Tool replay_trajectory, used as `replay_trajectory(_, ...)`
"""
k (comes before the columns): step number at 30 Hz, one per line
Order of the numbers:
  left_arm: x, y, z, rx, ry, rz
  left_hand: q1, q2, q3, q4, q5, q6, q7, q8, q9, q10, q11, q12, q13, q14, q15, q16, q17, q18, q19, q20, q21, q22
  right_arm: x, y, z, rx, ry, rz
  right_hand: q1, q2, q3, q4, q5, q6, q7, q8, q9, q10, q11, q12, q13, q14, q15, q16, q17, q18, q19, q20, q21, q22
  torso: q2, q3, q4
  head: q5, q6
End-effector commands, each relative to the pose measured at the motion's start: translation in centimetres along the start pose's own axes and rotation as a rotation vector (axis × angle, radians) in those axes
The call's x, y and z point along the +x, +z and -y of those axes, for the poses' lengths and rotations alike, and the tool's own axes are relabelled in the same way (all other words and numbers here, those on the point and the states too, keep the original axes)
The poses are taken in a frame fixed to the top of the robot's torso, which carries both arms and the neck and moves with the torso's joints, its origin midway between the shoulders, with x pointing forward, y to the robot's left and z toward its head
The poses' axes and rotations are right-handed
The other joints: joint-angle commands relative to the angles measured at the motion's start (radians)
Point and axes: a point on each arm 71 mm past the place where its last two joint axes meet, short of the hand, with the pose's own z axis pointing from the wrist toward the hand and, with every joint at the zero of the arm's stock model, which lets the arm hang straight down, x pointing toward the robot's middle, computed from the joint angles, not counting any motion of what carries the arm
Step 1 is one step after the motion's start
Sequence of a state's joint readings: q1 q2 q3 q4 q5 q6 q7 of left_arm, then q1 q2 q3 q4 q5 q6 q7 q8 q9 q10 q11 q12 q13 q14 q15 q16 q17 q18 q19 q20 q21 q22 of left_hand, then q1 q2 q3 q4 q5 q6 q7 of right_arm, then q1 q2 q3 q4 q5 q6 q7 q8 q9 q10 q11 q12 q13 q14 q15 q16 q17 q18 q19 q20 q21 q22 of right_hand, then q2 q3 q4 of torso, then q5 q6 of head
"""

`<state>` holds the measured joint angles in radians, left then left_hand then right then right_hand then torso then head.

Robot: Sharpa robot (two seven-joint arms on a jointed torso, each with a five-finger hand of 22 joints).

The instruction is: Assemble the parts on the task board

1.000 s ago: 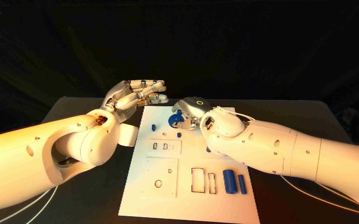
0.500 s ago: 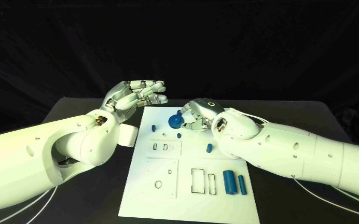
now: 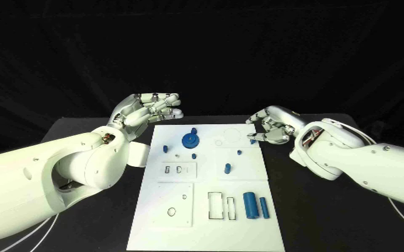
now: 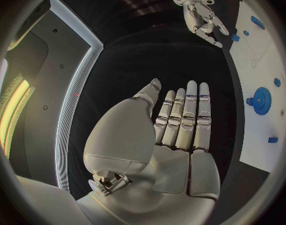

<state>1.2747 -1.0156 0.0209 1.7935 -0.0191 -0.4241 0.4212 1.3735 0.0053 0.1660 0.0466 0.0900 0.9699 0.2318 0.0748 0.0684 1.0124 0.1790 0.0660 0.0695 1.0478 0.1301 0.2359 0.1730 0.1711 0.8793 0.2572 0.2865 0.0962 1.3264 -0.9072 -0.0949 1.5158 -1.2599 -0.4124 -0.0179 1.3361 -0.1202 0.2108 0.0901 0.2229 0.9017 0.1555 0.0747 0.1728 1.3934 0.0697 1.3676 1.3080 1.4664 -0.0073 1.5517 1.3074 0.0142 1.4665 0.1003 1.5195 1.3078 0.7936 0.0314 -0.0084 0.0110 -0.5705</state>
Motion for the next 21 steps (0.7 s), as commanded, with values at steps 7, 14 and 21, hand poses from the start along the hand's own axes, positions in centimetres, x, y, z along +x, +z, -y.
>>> replay_trajectory(7, 0.3, 0.1, -0.3, -0.001, -0.018, -0.025, 0.002, 0.007, 0.004, 0.000, 0.001, 0.001, 0.002, -0.006, 0.000, -0.006, 0.003, 0.000, 0.000, -0.008, 0.002, -0.003, 0.001, 0.013, -0.008, 0.002, -0.003, -0.001, -0.6, -1.5, 2.6, -0.004, 0.036, -0.063, 0.009, -0.007, -0.006, -0.008, 0.014, -0.010, 0.001, -0.008, -0.002, -0.007, 0.001, -0.007, 0.072, 0.094, 0.003, -0.004, 0.226, 0.005, 0.067, -0.001, -0.005, 0.195, -0.009, 0.0126, -0.0078, -0.009, -0.007)
replay_trajectory(14, 0.2, 0.1, -0.4, -0.002, -0.016, -0.021, 0.002, 0.007, 0.004, 0.000, 0.001, 0.001, 0.002, -0.006, 0.000, -0.006, 0.003, 0.000, 0.000, -0.008, 0.002, -0.003, 0.001, 0.013, -0.008, 0.002, -0.003, -0.001, -0.1, -1.3, 3.5, 0.011, 0.009, -0.065, 0.010, -0.008, -0.007, -0.008, 0.015, -0.011, 0.001, -0.008, -0.002, -0.003, 0.001, -0.003, 0.075, 0.095, 0.003, -0.002, 0.229, 0.004, 0.068, -0.001, -0.003, 0.197, -0.007, 0.0109, -0.0062, -0.014, -0.010)
replay_trajectory(21, 0.1, 0.1, -0.4, -0.002, -0.016, -0.021, 0.002, 0.007, 0.004, 0.000, 0.001, 0.002, 0.002, -0.006, 0.000, -0.006, 0.002, 0.000, 0.000, -0.008, 0.002, -0.003, 0.001, 0.013, -0.008, 0.002, -0.003, -0.001, 1.2, -0.5, 3.5, 0.009, 0.000, -0.076, 0.020, -0.001, -0.004, -0.013, 0.019, -0.005, -0.002, -0.005, -0.001, 0.002, -0.001, 0.002, 0.080, 0.096, 0.001, 0.000, 0.232, 0.003, 0.070, -0.002, -0.001, 0.200, -0.007, 0.0119, -0.0049, -0.014, -0.015)
